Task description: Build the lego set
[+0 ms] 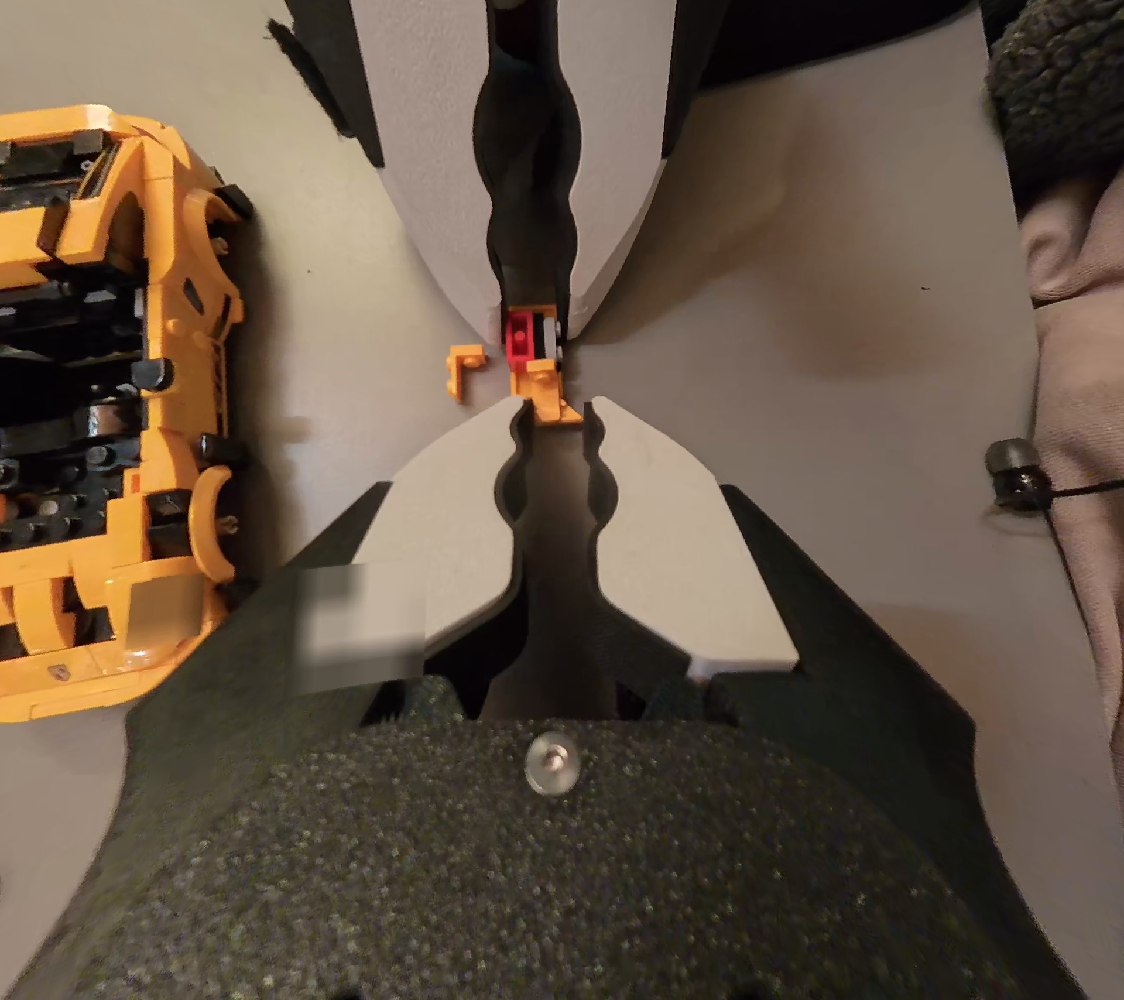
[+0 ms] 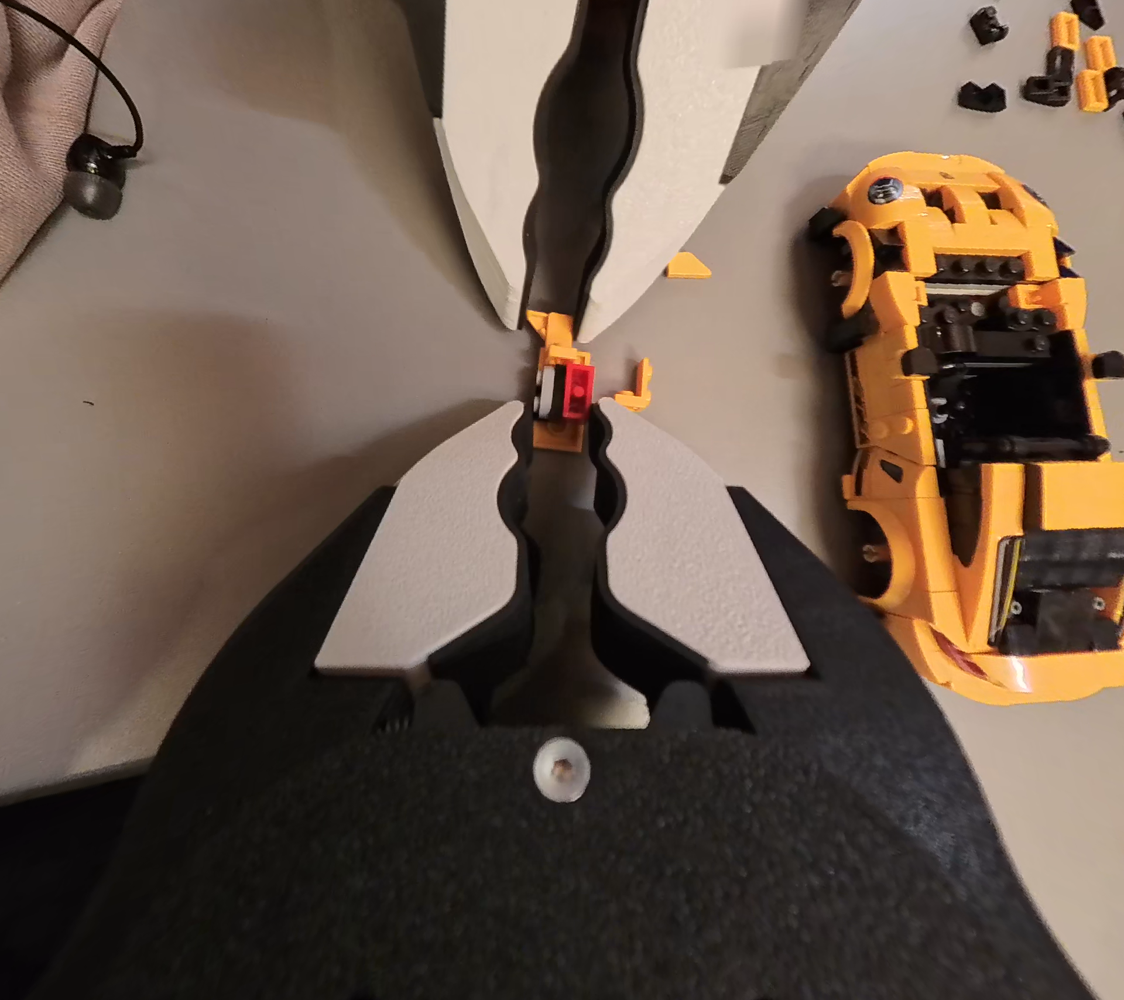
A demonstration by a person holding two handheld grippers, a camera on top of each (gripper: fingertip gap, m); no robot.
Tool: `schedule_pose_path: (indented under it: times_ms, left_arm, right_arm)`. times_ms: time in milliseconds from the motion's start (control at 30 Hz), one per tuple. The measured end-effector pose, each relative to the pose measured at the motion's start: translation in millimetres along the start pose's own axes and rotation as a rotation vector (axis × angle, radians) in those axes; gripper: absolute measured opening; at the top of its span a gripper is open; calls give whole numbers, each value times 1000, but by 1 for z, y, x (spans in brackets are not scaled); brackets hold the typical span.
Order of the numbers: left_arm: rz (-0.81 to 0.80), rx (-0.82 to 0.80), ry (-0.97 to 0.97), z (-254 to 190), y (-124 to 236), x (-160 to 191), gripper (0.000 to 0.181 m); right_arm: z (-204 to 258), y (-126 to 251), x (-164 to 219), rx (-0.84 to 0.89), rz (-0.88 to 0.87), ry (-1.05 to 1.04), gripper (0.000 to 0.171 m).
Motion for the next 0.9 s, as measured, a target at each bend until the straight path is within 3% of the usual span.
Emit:
schedule_pose_path:
  times_ms: [500, 667, 900]
  left_arm:
    - [-9, -15, -23, 0, 1, -1, 21]
    - [-85, -28, -109, -6, 13, -9, 1]
    - [-8, -79, -187, -10, 1, -5, 0]
  right_arm:
    - [0, 0, 0, -3, -3, 1, 17]
    - [0, 0, 1, -1, -3, -4, 17]
    - [0, 0, 0, 2, -1, -2, 17]
Point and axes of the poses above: each gripper's, where its closed fingertips meet, y back along the fingers, x out of its underside, z = x × y across the jaws, the point moved 8 cm from there along y, back along the fingers, and after that the axes turned 3 degrees about y, right-handed, at the moved point
